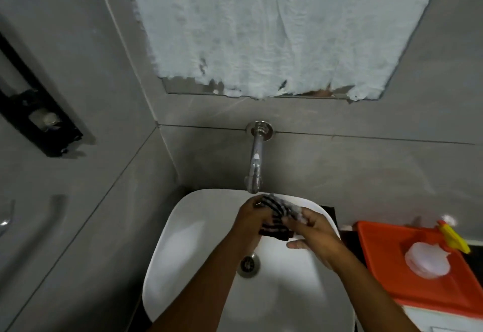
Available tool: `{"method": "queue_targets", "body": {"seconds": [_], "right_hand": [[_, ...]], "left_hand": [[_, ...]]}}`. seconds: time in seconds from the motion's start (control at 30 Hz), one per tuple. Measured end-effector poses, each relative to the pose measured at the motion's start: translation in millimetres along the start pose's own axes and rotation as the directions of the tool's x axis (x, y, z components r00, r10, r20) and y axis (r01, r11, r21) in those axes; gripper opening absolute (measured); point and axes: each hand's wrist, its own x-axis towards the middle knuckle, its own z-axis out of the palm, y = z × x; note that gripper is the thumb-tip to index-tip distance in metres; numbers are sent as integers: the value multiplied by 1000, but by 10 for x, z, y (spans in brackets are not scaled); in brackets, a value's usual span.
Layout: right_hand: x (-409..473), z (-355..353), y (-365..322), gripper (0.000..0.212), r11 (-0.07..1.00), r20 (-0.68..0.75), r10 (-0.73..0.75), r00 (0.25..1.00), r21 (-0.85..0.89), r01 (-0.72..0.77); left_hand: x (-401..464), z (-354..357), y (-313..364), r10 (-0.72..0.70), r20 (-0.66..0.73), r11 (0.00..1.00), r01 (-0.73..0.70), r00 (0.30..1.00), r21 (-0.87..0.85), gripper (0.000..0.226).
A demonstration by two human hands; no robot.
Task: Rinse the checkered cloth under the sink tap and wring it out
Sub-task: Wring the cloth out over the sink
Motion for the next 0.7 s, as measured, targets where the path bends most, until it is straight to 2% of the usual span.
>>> {"method": "queue_targets", "body": {"seconds": [0.07, 0.1, 0.13, 0.17, 0.23, 0.27, 0.33, 0.4, 0.5, 0.6, 0.63, 0.7], "right_hand": [[-123, -209, 22, 49, 995, -77, -25, 997, 99, 33], [-203, -355, 39, 45, 988, -112, -31, 993, 150, 48], [-261, -454, 57, 42, 982, -141, -31, 990, 181, 57], [-311, -542, 90, 40, 976, -172, -26, 985, 207, 62], [-451, -835, 216, 32, 955, -277, -6, 961, 282, 87], [-512, -992, 304, 28, 941, -336, 12, 942, 323, 103], [-640, -1351, 524, 27, 925, -441, 78, 894, 366, 100], [-740, -1687, 765, 22, 920, -503, 193, 843, 391, 23], [-685, -2106, 1168, 11, 898, -568, 370, 735, 421, -127], [-423, -2417, 1554, 5, 885, -609, 456, 649, 389, -256], [-319, -2503, 1675, 6, 886, -597, 462, 655, 349, -306], [-129, -2656, 1876, 23, 870, -541, 492, 682, 288, -399]], "left_hand": [[63, 111, 2, -55, 150, 932, 104, 987, -347, 27], [116, 228, -13, -103, 189, 881, 178, 977, -438, 35], [173, 309, -21, -145, 209, 864, 227, 967, -450, 40], [237, 393, -44, -172, 232, 889, 252, 957, -382, 39], [405, 784, -93, -217, 230, 964, 245, 949, -101, 28], [504, 1010, -101, -223, 205, 975, 218, 953, 46, 22], [755, 1506, -162, -203, 157, 935, 144, 966, 325, 17], [1040, 1988, -312, -127, 166, 823, 10, 978, 568, 21], [1436, 2606, -740, -63, 264, 516, -195, 962, 834, 35], [1815, 2956, -1296, -84, 387, 232, -360, 918, 904, 35], [1933, 3017, -1468, -105, 415, 162, -396, 904, 904, 34], [2137, 3076, -1780, -157, 441, 57, -438, 883, 897, 35]]}}
